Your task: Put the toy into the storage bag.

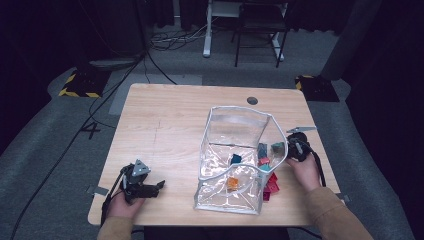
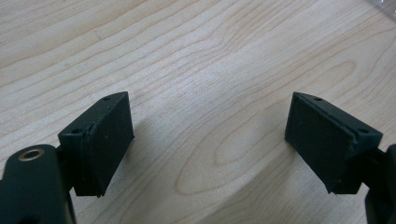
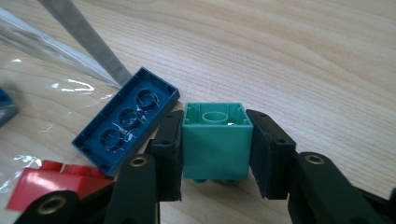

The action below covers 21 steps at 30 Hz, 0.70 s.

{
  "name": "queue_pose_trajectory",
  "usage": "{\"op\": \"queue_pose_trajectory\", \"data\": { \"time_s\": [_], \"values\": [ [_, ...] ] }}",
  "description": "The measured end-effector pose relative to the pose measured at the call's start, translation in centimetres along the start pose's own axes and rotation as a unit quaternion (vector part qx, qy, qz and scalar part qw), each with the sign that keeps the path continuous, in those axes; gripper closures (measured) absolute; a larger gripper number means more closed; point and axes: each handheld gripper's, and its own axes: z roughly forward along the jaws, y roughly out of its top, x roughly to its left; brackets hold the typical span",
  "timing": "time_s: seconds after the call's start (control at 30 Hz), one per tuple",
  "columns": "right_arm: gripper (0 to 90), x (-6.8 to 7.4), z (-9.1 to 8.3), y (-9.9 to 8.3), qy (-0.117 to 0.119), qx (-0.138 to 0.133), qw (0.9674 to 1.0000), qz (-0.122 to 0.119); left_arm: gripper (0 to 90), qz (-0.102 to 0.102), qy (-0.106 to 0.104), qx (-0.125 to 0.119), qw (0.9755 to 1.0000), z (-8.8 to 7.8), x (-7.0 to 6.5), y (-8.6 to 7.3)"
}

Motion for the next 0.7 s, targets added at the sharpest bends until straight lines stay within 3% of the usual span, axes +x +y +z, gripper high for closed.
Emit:
{"op": "queue_pose_trajectory", "data": {
  "time_s": [0.33, 0.7],
  "values": [
    [58.6, -0.1, -3.6, 0.9, 0.027, -0.029, 0.9992, -0.004, 15.6, 0.000, 0.000, 0.000, 1.0000, 0.0, 0.0, 0.0],
    [58.6, 1.1, -9.1, 2.9, 0.050, -0.065, 0.9962, -0.030, 15.6, 0.000, 0.000, 0.000, 1.0000, 0.0, 0.0, 0.0]
  ]
}}
